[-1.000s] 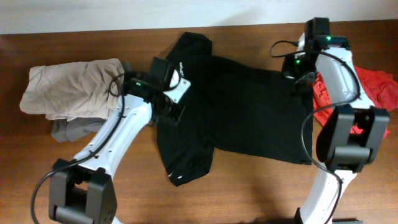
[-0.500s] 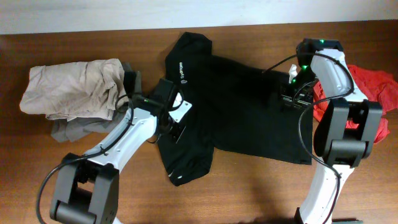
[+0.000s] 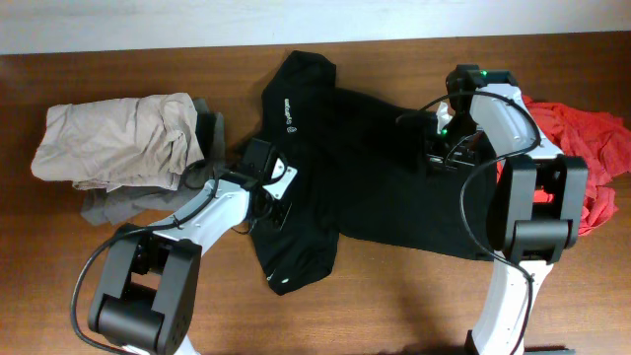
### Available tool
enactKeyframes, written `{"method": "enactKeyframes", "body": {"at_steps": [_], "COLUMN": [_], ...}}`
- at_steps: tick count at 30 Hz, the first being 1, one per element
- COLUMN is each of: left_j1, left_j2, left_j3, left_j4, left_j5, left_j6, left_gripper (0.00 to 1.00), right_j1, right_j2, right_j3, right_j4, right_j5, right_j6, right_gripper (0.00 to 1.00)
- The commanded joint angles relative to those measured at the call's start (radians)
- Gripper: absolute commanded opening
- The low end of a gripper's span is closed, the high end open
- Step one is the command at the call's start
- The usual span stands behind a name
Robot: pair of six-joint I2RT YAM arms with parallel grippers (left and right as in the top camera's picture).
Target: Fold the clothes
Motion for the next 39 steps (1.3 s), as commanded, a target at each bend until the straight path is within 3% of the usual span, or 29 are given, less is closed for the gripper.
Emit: {"method": "enactKeyframes", "body": {"at_steps": [1,9,13,17,24,39], "left_j1": [0.008,0.083,0.147,0.183,0.177,0.129], "left_j2": [0.069,0.069,0.067,0.037,-0.069,-0.076], "left_j3": [-0.051,-0.051,-0.051,-0.051,-0.01,-0.016], "left_j4": [-0.13,-0.414,-0.494,-0.499,-0.407,-0.401], "left_j5": [0.033,0.129,0.125,0.111,0.103,0.008], "left_j6": [-0.171,-0.309,-0.307,-0.291,-0.24,-0.224], "left_gripper": [0.0,0.0,0.0,0.0,0.01,0.0], "right_j1": [0.001,0.002,0.002,0.002,0.003,-0.002], "right_j2": [-0.019,-0.019,-0.019,-0.019,0.005,0.164], "right_j3": [-0.005,-0.005,-0.005,-0.005,-0.005,-0.005], "right_j4": [0.052,0.104,0.101,0.117,0.303,0.591], "right_j5": [0.003,0.105,0.129,0.132,0.086,0.056], "right_j6": [0.024,0.041,0.042,0.042,0.042,0.049], "right_gripper": [0.04,0.04,0.04,0.05,0.05,0.05]}}
